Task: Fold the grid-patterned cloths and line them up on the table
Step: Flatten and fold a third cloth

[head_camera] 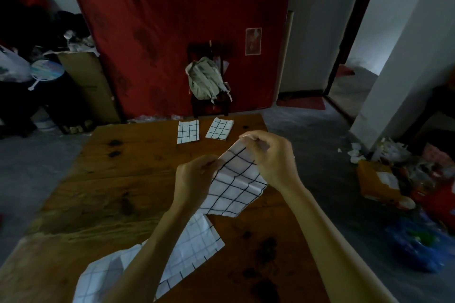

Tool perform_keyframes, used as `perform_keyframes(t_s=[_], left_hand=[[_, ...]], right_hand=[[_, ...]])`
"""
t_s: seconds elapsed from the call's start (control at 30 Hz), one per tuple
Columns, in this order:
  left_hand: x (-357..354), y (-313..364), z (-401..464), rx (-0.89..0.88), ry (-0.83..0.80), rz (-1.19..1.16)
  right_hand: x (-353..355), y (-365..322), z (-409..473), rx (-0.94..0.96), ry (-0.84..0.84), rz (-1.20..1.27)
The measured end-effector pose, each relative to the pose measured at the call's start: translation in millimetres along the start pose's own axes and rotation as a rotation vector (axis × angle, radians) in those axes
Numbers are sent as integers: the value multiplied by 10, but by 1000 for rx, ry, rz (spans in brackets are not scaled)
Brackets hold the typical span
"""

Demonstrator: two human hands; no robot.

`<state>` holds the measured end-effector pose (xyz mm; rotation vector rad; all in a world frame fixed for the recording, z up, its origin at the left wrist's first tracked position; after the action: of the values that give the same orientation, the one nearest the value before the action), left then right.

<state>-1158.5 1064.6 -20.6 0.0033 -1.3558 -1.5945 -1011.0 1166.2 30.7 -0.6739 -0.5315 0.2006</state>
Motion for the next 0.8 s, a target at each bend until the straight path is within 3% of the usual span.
perform_keyframes(t_s=[0.23, 0.37, 0.47, 0.6, 0.8], left_hand=[[-72, -446, -147, 85, -32, 100], [-104, -712, -150, 247, -92, 274], [-137, -515, -44, 91, -16, 237], [-337, -39, 122, -255, -141, 205], [-471, -84, 71, -72, -129, 164]], right_hand=[[245, 171, -25, -61, 133, -54], [311, 279, -84, -69, 172, -130], [217, 340, -147, -26, 42, -240], [3, 316, -222, 40, -54, -213], [10, 322, -280, -45, -8, -77]])
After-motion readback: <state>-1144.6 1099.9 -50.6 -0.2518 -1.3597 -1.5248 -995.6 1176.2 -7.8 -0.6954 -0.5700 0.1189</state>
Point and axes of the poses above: each hand's wrist, its own z-axis towards the middle knuckle, its own x-axis out of the back of the hand, y = z × x, the point moved 3 cm from there along z, towards the middle knuckle, and after that the axes turned 13 degrees about x, right-handed, at the moved point
